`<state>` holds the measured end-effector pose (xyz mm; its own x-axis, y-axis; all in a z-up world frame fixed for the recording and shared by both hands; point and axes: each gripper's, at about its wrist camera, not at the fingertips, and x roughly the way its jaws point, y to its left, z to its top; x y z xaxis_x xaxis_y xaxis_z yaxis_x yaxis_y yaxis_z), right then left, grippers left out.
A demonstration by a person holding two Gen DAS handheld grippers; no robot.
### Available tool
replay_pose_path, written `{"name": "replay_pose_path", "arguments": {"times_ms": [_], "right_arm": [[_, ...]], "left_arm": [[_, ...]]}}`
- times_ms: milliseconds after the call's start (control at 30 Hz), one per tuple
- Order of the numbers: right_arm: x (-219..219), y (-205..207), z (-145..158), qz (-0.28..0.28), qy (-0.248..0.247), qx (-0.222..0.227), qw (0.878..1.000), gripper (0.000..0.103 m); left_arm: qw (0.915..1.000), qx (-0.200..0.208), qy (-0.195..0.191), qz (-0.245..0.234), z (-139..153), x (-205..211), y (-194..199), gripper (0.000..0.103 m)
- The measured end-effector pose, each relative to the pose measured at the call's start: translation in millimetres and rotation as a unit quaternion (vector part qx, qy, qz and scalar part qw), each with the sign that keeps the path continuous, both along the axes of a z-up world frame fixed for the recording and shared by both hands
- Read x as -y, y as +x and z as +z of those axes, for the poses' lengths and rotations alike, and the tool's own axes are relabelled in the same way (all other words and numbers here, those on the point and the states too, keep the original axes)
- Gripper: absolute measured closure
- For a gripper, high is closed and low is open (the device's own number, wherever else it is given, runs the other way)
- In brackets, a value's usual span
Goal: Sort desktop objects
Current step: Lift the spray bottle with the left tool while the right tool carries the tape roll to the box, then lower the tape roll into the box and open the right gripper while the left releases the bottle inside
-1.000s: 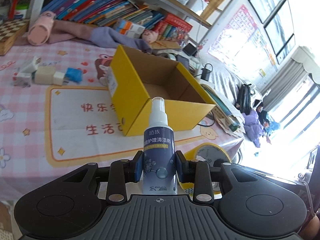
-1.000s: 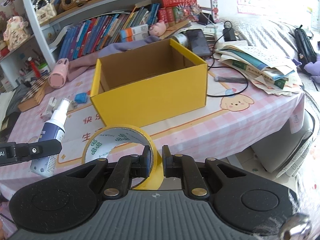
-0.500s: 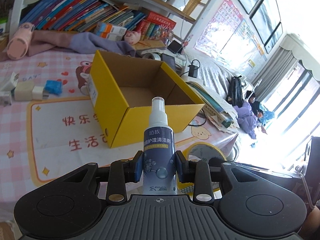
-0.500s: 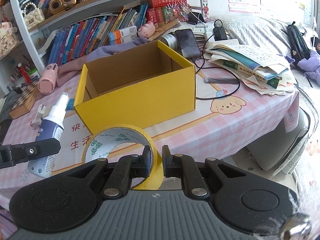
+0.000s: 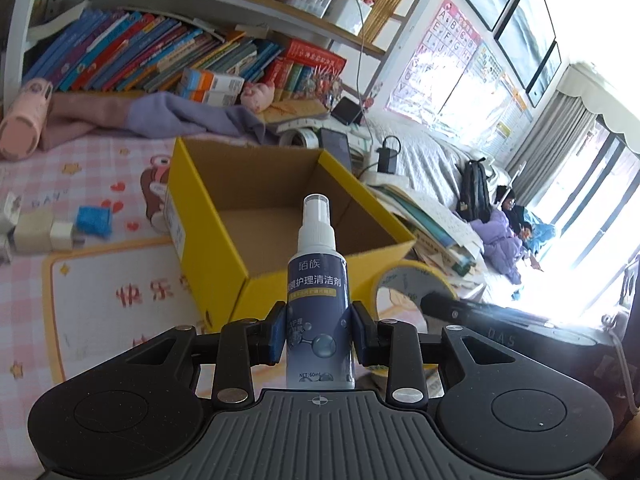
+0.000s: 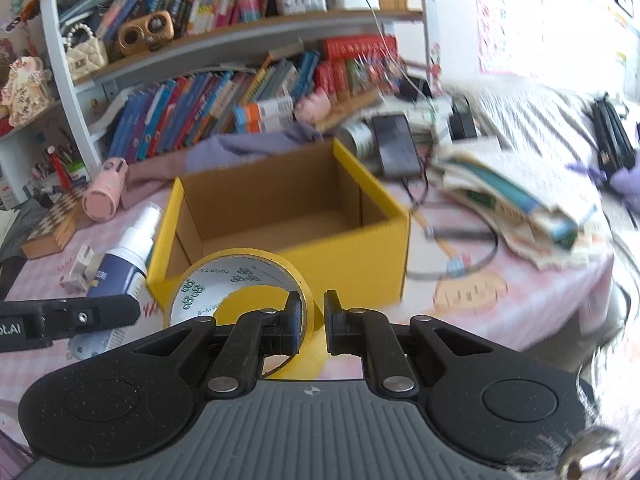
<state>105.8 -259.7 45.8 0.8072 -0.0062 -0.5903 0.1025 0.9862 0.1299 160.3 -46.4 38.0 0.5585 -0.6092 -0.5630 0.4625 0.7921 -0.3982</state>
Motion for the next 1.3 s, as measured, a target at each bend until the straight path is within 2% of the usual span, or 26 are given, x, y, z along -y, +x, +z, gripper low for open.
{"name": "replay_pose_path", "arguments": {"times_ms": [300, 567, 733, 867, 1067, 1200, 1300], "right_arm": [[21.6, 52.3, 13.8, 0.041, -0.020, 0.028, 0.999, 0.092], [41.0, 100.3, 9.5, 0.079, -0.023, 0.027, 0.996, 0.092], [47.6, 137.1, 3.2, 0.109, -0.034, 0.018, 0.993, 0.092], [49.2, 166.2, -7.5, 0.138, -0.049, -0.007, 0.989, 0.092], [50.1, 201.2, -34.8, 0.169, -0.058, -0.061, 0.982, 0.092], [45.8, 214.1, -47.6, 0.198, -0.074, -0.081, 0.974, 0.092], [41.3, 222.5, -57.8, 0.223, -0.076, -0.106, 0.966, 0.092]], "left_arm": [[0.9995, 0.013, 0.007, 0.029, 8.6, 24.0, 32.1, 0.071], [0.9979, 0.002, 0.009, 0.064, 2.2, 41.0, 60.9, 0.071], [0.9959, -0.004, 0.016, 0.089, -3.6, 49.4, 82.0, 0.071], [0.9936, -0.016, 0.025, 0.109, -11.8, 55.4, 103.5, 0.071], [0.9899, -0.050, 0.062, 0.117, -32.3, 72.9, 130.9, 0.071], [0.9869, -0.034, 0.116, 0.107, -35.1, 90.9, 135.6, 0.071], [0.9845, -0.040, 0.144, 0.091, -40.7, 101.8, 138.7, 0.071]]}}
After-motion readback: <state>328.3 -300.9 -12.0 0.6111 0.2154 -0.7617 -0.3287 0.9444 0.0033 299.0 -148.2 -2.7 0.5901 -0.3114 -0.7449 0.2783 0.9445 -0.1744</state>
